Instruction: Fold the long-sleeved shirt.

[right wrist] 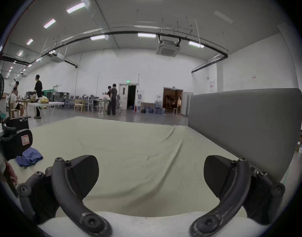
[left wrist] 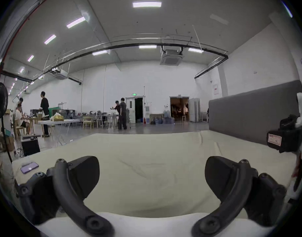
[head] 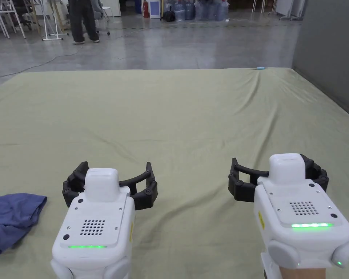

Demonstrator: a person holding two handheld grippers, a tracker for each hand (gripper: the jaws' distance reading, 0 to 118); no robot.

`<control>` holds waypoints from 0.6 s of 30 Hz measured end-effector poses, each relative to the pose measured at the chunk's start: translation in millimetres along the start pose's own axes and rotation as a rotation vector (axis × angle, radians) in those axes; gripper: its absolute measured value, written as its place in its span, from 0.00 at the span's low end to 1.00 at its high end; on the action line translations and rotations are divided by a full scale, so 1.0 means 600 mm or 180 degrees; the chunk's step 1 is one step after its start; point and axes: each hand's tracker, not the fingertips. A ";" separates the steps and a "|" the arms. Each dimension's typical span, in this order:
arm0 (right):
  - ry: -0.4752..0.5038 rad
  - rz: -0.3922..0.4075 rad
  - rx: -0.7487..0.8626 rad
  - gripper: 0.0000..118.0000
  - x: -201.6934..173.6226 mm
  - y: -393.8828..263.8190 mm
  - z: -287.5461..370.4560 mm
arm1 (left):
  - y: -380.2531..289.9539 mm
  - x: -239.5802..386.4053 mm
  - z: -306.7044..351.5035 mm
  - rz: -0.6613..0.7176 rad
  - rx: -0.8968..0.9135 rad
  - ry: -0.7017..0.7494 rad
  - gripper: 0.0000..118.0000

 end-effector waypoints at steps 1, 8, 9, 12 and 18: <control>-0.0021 -0.0003 -0.0009 1.00 0.000 -0.003 -0.002 | 0.000 0.001 0.001 -0.0023 -0.0027 0.0014 1.00; 0.0028 0.0107 0.0057 1.00 0.001 -0.006 0.005 | -0.014 -0.001 0.000 -0.0051 -0.0067 0.0042 1.00; 0.0036 0.0105 0.0058 1.00 0.001 -0.004 0.006 | -0.014 -0.003 0.000 -0.0023 -0.0056 0.0030 1.00; 0.0064 0.0055 0.0051 1.00 0.003 -0.004 0.008 | -0.017 -0.005 -0.001 0.0009 -0.0011 0.0022 1.00; 0.0063 0.0077 0.0048 1.00 0.003 -0.006 0.007 | -0.010 -0.004 -0.004 -0.0003 -0.0029 0.0009 1.00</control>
